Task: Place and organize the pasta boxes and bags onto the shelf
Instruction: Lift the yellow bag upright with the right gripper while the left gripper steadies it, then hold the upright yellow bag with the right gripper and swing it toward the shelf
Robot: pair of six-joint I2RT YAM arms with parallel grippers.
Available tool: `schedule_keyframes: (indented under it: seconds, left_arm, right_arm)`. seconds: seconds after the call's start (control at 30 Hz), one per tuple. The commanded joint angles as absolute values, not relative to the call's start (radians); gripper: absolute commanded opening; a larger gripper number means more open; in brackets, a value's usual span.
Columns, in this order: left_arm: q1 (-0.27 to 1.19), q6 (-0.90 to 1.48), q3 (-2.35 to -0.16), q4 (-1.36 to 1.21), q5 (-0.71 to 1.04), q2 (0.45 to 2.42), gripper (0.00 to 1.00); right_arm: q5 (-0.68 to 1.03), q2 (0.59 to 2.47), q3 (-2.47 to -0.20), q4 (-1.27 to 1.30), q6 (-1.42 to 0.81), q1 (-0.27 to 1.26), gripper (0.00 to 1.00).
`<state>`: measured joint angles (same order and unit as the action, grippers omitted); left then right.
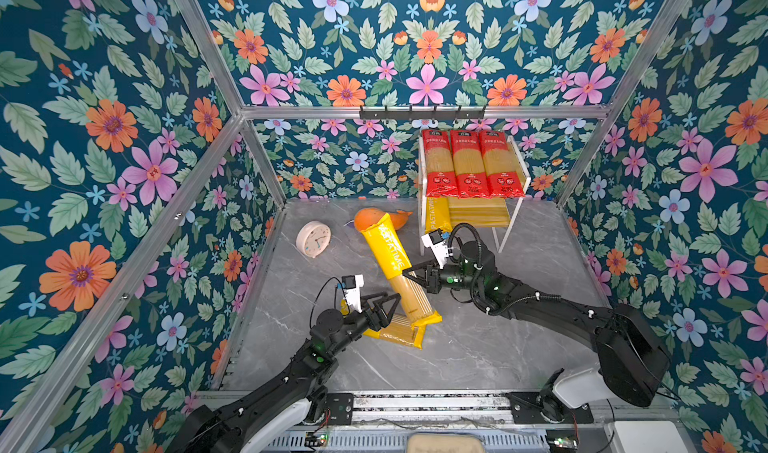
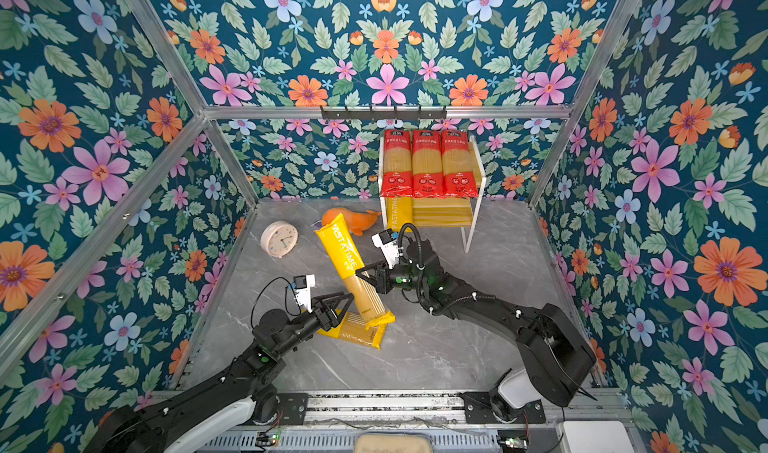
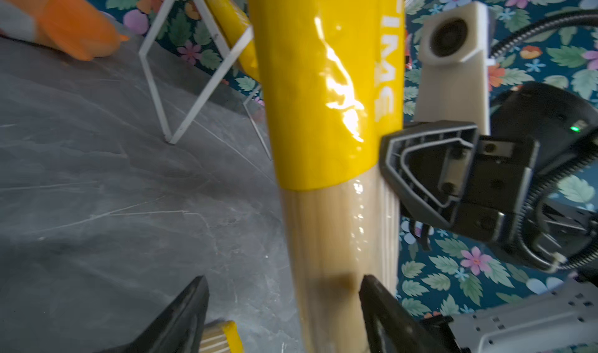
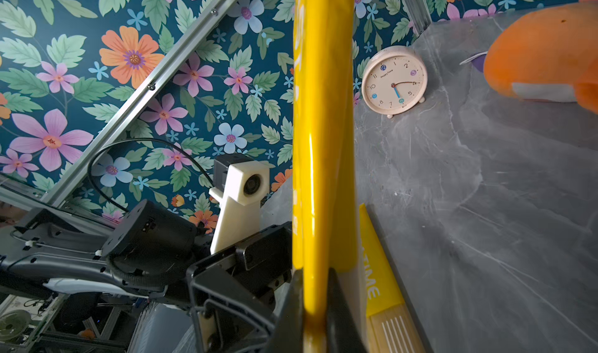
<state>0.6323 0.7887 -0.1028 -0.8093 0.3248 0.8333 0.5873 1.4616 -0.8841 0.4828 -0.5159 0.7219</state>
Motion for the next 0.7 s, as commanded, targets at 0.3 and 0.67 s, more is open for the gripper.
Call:
schedule_keyframes:
  seconds: [0.3,0.67]
  left_arm:
    - [0.637,0.694,-0.153,-0.973,0.431,0.866,0.76]
    - [0.648,0.750,-0.179,-1.163,0.480,0.991,0.63]
  right_arm:
    - [0.717,1.386,-0.847,0.791,-0.536,0.701,0.00]
    - [0.758,1.397,-0.821,0.912,-0.590,0.700,0.00]
